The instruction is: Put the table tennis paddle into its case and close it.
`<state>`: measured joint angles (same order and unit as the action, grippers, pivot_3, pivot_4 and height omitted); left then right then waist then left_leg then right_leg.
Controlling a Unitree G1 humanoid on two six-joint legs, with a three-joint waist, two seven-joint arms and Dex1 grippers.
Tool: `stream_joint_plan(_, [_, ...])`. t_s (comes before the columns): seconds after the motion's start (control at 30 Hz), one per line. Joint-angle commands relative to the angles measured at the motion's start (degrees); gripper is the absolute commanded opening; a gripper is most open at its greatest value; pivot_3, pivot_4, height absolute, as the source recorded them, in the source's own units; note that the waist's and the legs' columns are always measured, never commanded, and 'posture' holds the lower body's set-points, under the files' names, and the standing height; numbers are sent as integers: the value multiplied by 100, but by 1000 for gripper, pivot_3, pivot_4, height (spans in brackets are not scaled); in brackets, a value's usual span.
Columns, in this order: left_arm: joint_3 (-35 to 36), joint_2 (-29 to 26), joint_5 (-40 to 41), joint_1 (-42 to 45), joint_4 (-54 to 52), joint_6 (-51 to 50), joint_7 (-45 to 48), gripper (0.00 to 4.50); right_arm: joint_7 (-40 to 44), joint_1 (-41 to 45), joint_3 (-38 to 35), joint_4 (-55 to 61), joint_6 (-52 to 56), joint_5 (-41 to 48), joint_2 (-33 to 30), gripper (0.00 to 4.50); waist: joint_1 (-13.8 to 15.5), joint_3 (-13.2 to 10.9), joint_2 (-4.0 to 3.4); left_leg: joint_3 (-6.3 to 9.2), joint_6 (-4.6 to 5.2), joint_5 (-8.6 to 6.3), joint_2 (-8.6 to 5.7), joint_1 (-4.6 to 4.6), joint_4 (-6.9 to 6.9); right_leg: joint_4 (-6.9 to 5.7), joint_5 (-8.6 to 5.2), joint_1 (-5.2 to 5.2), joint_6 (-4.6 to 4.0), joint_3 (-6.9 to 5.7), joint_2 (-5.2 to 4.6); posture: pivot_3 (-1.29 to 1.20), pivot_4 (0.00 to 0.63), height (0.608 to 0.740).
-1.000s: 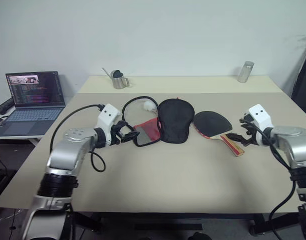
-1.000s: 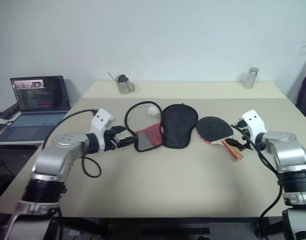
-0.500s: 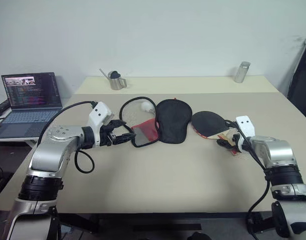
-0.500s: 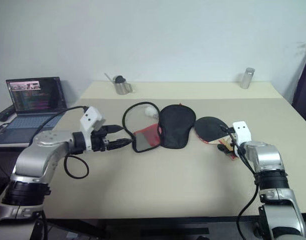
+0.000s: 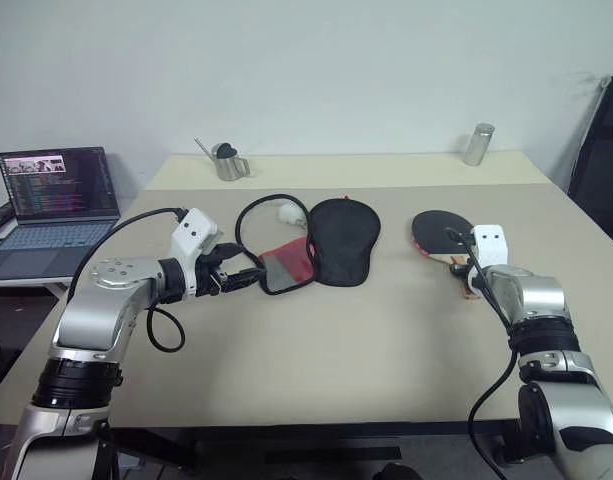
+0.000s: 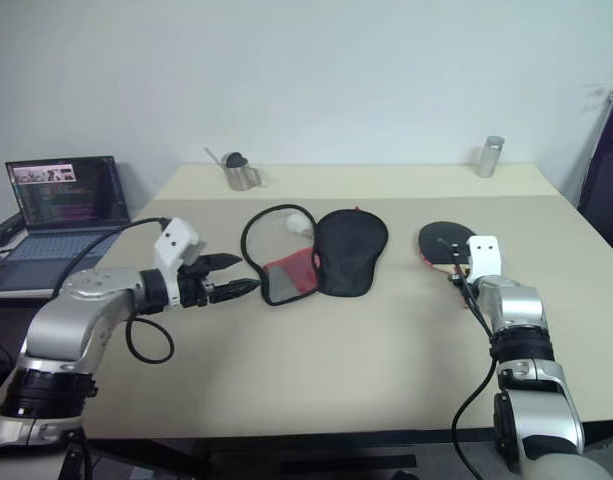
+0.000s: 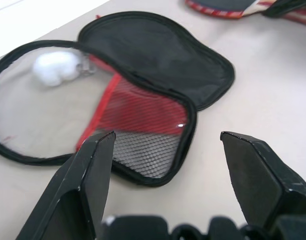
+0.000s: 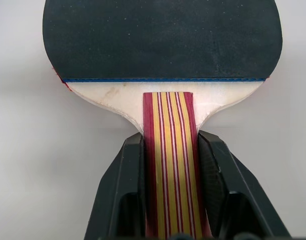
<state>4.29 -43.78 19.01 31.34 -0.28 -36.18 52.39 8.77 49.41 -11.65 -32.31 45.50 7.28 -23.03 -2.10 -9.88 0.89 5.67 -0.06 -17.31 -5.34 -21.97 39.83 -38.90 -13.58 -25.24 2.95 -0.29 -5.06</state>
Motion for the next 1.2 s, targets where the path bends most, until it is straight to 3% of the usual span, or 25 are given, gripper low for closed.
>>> stream_joint_plan(0.03, [155, -92, 21, 47, -38, 83, -56, 3678, -334, 568, -223, 504, -43, 175, 213, 1088, -45, 0, 0, -2, 0, 0, 1, 0, -2, 2, 0, -2, 0, 5, 1, 0, 150, 740])
stream_joint_plan(0.33, [219, -110, 11, 29, 39, 89, -186, 3678, -1207, 2160, -360, 199, -227, 451, 1490, 1087, -124, -2, -3, -9, 0, 0, 3, 1, -18, 3, -1, -14, 0, 37, 5, 0, 150, 740])
stream_joint_plan(0.57, [332, -129, 88, -212, -287, -72, -340, 3678, -1665, 2827, -162, -1551, -1292, 275, 2740, 1087, -136, -1, -3, -7, 0, 0, 3, 4, -25, 7, -1, -13, -1, 40, 6, 0, 150, 740])
stream_joint_plan(0.8, [466, -140, 160, -535, -731, -328, -520, 3678, -1940, 2861, -49, -3003, -2194, 114, 3117, 1087, -100, -2, -3, 3, -2, 1, -3, -7, -25, 22, -1, -12, -1, 34, 6, 0, 150, 740])
stream_joint_plan(1.2, [608, -185, 315, -873, -1310, -691, -739, 3678, -2459, 2840, -107, -3843, -2584, 21, 3119, 1087, -264, -2, -3, -5, -12, 7, 1, 5, -54, 23, -1, -16, -1, 46, 9, 0, 150, 740])
